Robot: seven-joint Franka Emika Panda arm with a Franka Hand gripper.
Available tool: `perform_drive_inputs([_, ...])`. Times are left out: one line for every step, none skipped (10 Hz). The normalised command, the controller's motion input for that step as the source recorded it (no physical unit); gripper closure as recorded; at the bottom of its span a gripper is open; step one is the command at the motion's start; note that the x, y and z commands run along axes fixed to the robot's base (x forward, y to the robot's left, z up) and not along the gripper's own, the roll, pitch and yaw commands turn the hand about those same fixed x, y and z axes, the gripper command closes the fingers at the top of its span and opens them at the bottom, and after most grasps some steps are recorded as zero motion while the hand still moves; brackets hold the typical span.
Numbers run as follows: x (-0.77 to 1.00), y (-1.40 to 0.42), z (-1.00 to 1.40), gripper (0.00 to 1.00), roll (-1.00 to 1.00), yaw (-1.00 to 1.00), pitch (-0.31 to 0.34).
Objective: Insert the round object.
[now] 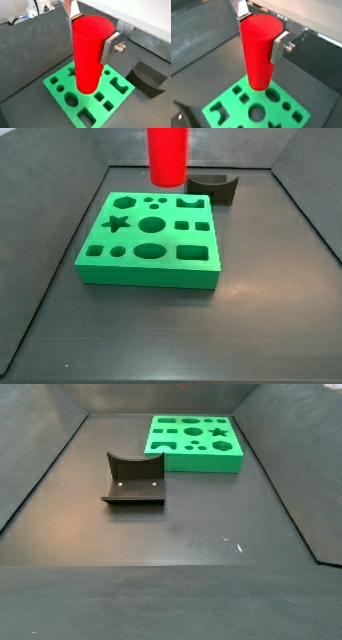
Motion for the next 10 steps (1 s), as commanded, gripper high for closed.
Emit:
perform_drive_inputs([-0.06,0.59,-1.0,1.0,0.09,0.0,-0.02])
perform_drive_inputs([-0.14,0.58,-1.0,1.0,0.14,0.0,-0.033])
perform_drive_inputs([-0.31,0.45,-1.0,1.0,0.14,0.0,-0.043])
perform_drive_inputs([-0.43,0.26,-0.99,1.0,0.06,-0.05,-0.099])
perform_drive_inputs([-0.33,0.09,-0.91,1.0,0.04,-0.06,-0.111])
perform_drive_inputs([-0.23,0.08,-0.78,1.0,0.03,-0.06,-0.087])
perform_drive_inputs([-0.13,0.0,-0.68,1.0,0.0,-0.01,-0.091])
perform_drive_inputs([-0.03,0.0,-0.6,1.0,0.0,0.0,-0.081])
perform_drive_inputs([0.06,0.0,-0.54,1.0,0.0,0.0,-0.021])
perform_drive_inputs([0.17,0.0,-0.5,1.0,0.0,0.0,0.0])
